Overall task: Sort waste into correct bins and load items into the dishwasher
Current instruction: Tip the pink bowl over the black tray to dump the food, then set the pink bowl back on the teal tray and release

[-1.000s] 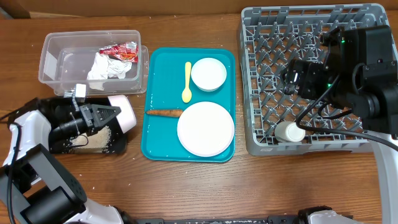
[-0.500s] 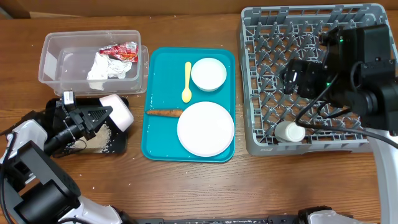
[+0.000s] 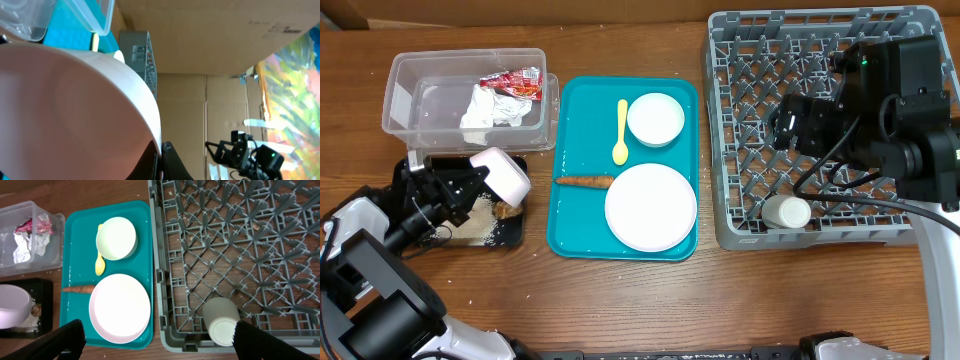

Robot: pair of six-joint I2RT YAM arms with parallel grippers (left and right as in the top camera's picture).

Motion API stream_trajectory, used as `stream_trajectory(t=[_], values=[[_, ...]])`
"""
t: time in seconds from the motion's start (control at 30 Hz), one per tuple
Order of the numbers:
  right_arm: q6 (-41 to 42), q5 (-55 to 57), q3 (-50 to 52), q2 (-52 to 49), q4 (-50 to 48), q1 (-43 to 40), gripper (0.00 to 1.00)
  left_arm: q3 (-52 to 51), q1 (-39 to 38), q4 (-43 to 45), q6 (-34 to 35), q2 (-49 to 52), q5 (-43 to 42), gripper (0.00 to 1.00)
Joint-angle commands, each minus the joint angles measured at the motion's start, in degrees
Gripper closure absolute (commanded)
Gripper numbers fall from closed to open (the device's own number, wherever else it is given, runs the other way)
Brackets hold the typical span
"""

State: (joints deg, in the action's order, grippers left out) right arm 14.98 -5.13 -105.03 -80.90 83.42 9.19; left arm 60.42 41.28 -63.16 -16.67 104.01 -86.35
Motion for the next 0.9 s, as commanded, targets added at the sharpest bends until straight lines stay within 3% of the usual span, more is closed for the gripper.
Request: stream_trajectory(t=[0.0, 0.13, 0.33, 0.63, 0.73, 0.87], values=[[-0.04, -0.07, -1.42, 0.13, -0.15, 0.07, 0.03, 4.7, -1.4, -8.09, -8.59, -1.81, -0.46, 0.96], [-0.04, -0.07, -1.42, 0.13, -0.13, 0.07, 0.03, 12.79, -5.25, -18.45, -16.63, -5.25, 3.87, 0.96], [-0.07, -0.07, -1.42, 0.13, -0.37, 0.07, 0.03, 21.2, -17.09, -19.58, -12.22, -10.75, 18.95, 0.96], [-0.28, 0.63, -1.42, 0.13, -0.13, 0.07, 0.03, 19.06, -41.4, -13.16, 19.85, -12.22, 69.7, 0.96], [-0.5, 1.27, -1.42, 0.13, -0.09, 0.07, 0.03, 15.63, -48.04, -10.88, 25.81, -12.2, 77.42, 0.96], [-0.5, 1.27, -1.42, 0.13, -0.11, 0.07, 0.02, 9.62, -54.01, -4.76, 30.08, -12.2, 80.24, 0.96]])
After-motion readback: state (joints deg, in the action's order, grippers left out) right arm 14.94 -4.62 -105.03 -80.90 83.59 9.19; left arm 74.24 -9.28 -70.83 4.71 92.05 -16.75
